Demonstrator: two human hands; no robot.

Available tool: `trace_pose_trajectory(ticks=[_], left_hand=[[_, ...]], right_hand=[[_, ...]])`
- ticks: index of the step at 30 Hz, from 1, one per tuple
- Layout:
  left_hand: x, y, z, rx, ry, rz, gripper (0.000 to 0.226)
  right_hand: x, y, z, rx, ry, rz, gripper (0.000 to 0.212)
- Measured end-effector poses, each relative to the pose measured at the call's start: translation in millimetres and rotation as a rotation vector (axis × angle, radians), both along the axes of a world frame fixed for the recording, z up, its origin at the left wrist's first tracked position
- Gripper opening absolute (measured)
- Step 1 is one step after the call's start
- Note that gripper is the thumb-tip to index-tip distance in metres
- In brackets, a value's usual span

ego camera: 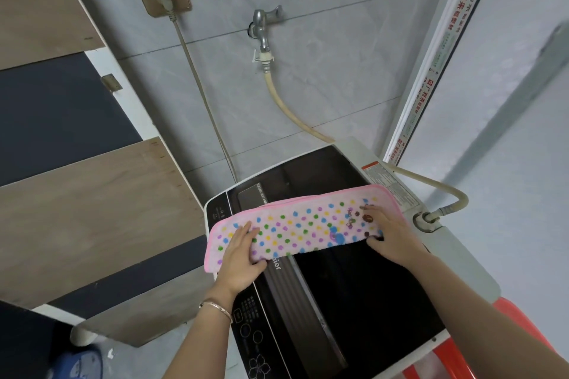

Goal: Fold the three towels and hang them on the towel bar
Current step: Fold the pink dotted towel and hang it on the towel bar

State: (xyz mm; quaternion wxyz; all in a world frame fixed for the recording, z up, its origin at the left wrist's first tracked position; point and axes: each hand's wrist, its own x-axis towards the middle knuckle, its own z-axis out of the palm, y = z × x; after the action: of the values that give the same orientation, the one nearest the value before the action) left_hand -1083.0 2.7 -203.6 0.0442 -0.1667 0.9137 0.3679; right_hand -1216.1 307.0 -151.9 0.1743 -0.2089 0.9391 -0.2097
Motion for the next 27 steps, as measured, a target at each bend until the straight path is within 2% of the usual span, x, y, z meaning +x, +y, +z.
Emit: trace_pose_trajectory(ticks=[2, 5, 8, 12, 14, 17, 19, 22, 24, 27], left_hand=[[1.6, -1.0, 1.4, 0.005, 0.05, 0.046, 0.059], [8.5, -5.7, 0.7, -0.01, 0.068, 0.105, 0.045], [13.8, -7.0, 2.1, -0.029, 0.109, 0.165, 0.031], [14.4, -13.3, 10.7, -0.106, 0.092, 0.29, 0.029], [11.2, -22.0, 13.2, -0.161, 0.065, 0.279, 0.027], [3.5, -33.6, 19.3, -0.14, 0.028, 0.257, 0.022], [-0.5, -40.3, 23.1, -0.117, 0.013, 0.259, 0.023], [-3.5, -49.5, 24.4, -0.061, -0.017, 0.252, 0.023], [-4.5, -52.7, 25.0, -0.038, -0.061, 0.236, 0.026], [-6.8, -54.1, 25.3, -0.011, -0.091, 0.233, 0.029]], right_hand=[[2.3, 2.6, 0.3, -0.03, 0.024, -0.061, 0.048], [3.2, 6.7, 0.9, 0.008, 0.045, -0.062, 0.036], [0.6, 9.9, 3.8, 0.042, 0.077, -0.158, 0.03], [-7.0, 8.3, 14.3, 0.094, 0.123, -0.19, 0.02], [-11.5, 5.3, 17.8, 0.118, 0.143, -0.165, 0.02], [-15.9, 0.4, 20.3, 0.142, 0.121, -0.171, 0.017], [-19.1, -0.8, 20.4, 0.124, 0.061, -0.193, 0.021], [-23.0, 3.4, 20.0, 0.065, -0.075, -0.179, 0.037], [-23.8, 6.9, 19.9, 0.064, -0.133, -0.109, 0.049], [-24.7, 10.3, 18.2, 0.075, -0.17, 0.024, 0.052]])
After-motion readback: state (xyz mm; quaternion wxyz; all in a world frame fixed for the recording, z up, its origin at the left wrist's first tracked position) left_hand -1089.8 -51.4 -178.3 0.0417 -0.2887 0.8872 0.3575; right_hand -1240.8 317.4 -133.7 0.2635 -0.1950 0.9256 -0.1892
